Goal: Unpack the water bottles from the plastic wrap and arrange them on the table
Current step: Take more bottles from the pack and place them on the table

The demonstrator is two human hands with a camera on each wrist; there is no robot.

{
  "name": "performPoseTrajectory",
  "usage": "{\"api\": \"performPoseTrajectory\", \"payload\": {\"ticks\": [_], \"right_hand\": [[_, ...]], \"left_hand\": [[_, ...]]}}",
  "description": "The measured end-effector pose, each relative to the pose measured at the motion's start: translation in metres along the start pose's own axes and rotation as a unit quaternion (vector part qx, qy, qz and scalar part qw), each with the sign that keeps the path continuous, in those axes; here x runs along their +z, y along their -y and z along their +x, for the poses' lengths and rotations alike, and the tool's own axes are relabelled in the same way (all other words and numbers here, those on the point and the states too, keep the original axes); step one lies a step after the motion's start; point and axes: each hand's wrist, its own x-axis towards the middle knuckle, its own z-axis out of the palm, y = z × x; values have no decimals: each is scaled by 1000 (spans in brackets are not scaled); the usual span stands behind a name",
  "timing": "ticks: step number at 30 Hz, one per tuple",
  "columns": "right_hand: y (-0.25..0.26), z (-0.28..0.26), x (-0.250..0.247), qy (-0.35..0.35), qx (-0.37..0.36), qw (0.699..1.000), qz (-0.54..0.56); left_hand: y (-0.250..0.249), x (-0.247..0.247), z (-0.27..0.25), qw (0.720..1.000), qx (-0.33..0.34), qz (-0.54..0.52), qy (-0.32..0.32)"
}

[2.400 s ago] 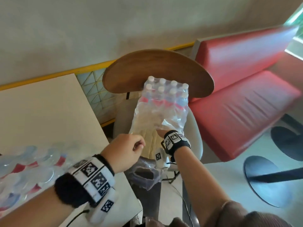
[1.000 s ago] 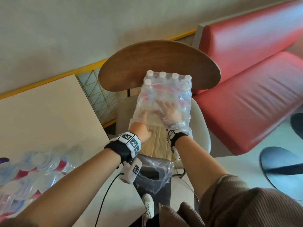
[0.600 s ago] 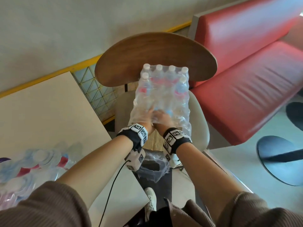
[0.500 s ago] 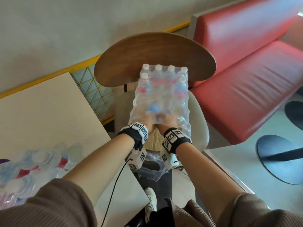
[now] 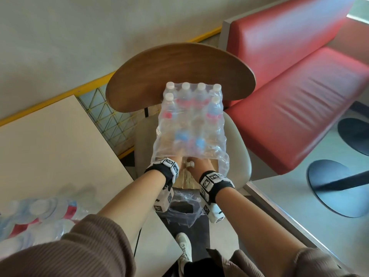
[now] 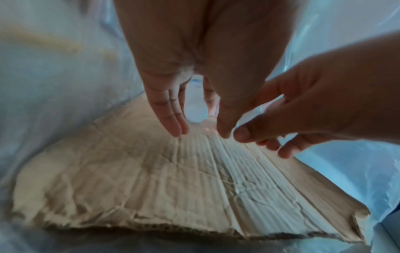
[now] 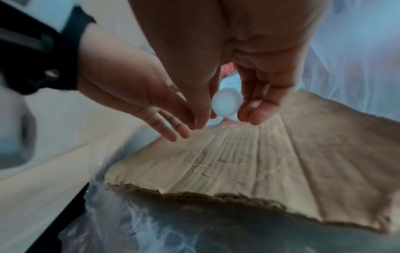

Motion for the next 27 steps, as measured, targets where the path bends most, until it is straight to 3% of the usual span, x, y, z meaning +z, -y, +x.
{"api": "performPoseTrajectory", "payload": {"ticks": [4,7,12,14,16,17,18,20,25,27], "right_hand": [[2,-14,-15,-20,-18,999,-46],[5,-25,-37,-51,-8,999,-17],[12,-38,-61,-61,-19,998,28],[13,-46,-58,-33,-44,998,10],[12,-52,-47,-35,-75,996,8],[13,-55,-43,-45,-86,995,3],[13,-55,-39,-56,-93,994,-4],[15,-58,-42,-67,-103,992,2],[19,-53,-60,-87,-107,990,37],[21,-53,-61,-88,-104,990,34]], "left_hand": [[8,6,-1,1000,3,23,-13],[11,3,-6,998,31,-2,-46],[23,-8,-11,999,5,-49,9],[23,-18,-20,992,13,-99,-73],[19,-28,-32,974,64,-94,-194],[18,-31,-40,967,98,-92,-217],[16,-34,-49,967,115,-101,-205],[13,-32,-56,979,90,-82,-162],[10,-31,-49,974,74,-72,-200],[1,-29,-48,978,71,-92,-176]]}}
